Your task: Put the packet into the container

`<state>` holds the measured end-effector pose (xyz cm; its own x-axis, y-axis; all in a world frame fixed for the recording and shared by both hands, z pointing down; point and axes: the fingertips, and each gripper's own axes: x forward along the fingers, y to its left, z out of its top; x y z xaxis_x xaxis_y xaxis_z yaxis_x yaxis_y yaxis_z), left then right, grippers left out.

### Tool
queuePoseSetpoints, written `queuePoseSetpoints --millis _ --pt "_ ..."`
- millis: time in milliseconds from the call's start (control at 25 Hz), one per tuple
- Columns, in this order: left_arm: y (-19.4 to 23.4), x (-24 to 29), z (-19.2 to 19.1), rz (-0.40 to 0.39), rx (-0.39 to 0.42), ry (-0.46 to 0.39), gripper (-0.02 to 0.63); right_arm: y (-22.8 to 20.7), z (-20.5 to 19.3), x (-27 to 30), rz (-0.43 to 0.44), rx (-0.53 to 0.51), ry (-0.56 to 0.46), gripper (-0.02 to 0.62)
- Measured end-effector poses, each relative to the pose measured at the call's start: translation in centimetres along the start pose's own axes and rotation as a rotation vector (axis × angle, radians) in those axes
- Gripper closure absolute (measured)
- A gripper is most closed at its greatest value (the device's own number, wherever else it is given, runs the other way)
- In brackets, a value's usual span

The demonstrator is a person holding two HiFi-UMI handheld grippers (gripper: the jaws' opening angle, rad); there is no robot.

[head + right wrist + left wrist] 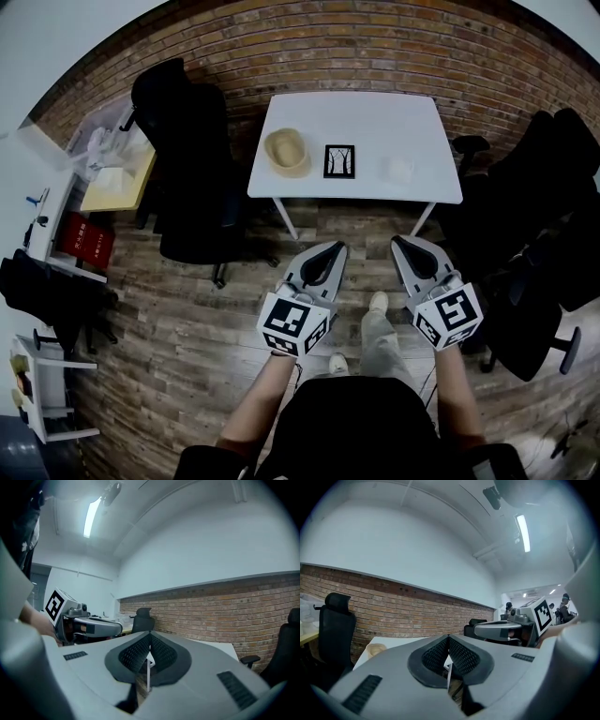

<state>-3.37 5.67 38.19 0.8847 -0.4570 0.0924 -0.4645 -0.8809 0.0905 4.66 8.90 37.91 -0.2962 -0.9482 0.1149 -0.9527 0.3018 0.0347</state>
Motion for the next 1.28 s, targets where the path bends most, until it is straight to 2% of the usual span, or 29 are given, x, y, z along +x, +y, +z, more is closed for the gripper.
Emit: queuePoseSetpoints --millis 400,760,1040,1280 --pt "5.6 9.2 0.6 0.024 -0.009 0.013 0.598 -8.7 -0.2 7.3 0.011 0.014 -0.007 0.589" --pt "8.5 18.7 2.3 0.024 0.019 0.034 0.598 -17.7 -0.1 12.3 0.018 0.025 0.005 0.589" --pt "11.5 23.3 2.7 0.082 0.003 0.048 0.598 -22.4 -0.9 16.2 0.053 0.026 0.045 0.589" --pt "13.1 26.2 2.1 0.121 -0.008 0.071 0.598 -24.9 -2.5 18.1 0.117 0.046 0.059 0.589"
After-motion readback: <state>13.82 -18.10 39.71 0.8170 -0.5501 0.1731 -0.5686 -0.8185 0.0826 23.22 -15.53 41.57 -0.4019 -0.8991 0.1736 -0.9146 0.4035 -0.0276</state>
